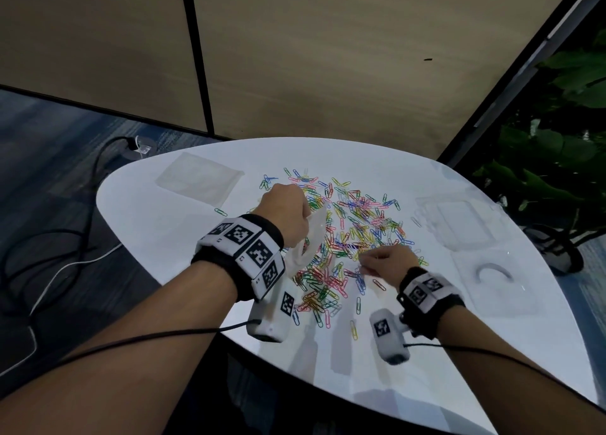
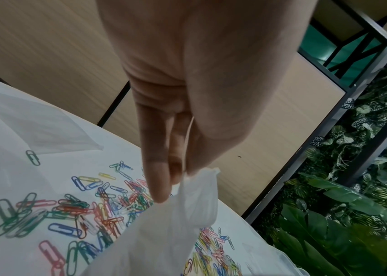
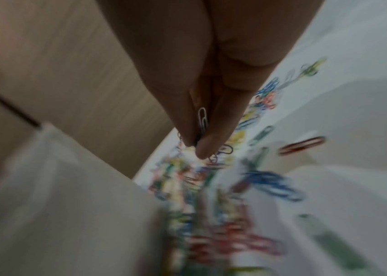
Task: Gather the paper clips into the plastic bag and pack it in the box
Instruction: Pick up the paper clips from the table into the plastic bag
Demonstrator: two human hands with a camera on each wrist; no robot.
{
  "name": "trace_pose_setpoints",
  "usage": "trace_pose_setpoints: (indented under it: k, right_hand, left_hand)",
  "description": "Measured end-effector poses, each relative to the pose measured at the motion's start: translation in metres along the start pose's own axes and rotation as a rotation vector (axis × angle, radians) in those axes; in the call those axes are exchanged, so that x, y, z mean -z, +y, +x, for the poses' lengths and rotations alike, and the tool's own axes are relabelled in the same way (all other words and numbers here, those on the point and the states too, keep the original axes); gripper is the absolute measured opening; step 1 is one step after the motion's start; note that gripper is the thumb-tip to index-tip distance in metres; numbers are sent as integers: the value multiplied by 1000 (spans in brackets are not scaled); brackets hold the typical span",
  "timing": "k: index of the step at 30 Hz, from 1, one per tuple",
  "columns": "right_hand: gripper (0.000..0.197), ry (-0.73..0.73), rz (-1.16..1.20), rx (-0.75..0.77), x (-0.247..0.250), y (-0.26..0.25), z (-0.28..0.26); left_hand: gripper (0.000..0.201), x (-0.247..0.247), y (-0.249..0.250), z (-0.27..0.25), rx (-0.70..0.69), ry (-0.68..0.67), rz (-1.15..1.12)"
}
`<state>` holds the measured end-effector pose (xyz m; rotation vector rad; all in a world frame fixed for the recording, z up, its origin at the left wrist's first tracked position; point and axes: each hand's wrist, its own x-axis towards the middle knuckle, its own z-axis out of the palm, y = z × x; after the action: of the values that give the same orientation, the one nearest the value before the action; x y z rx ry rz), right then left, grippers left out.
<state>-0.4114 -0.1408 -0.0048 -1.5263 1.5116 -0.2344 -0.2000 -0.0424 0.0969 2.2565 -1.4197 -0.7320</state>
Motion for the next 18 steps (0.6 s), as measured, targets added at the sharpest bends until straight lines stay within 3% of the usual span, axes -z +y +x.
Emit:
trace_pose_setpoints:
  k: [3,7,11,16,18]
  right_hand:
    - [18,-117,623,29,4,-36,-14]
    - [24,-295,829,150,-9,-76,-40]
    - [12,-193,572,202,-32,-80,-47]
    - [35,-72,-202,469,-36,-81,-51]
    - [36,-38,-152,615,-29,-85,-61]
  left_hand:
    - [21,-4,1,0,-2,-44,-11]
    - [19,-8,4,2,-22,-60,-62]
    - [16,-8,5,-1,-30,-59,-103]
    - [15,-3,-3,-2,-50,-28,-94]
    - [17,1,-7,-1,-54,11,-102]
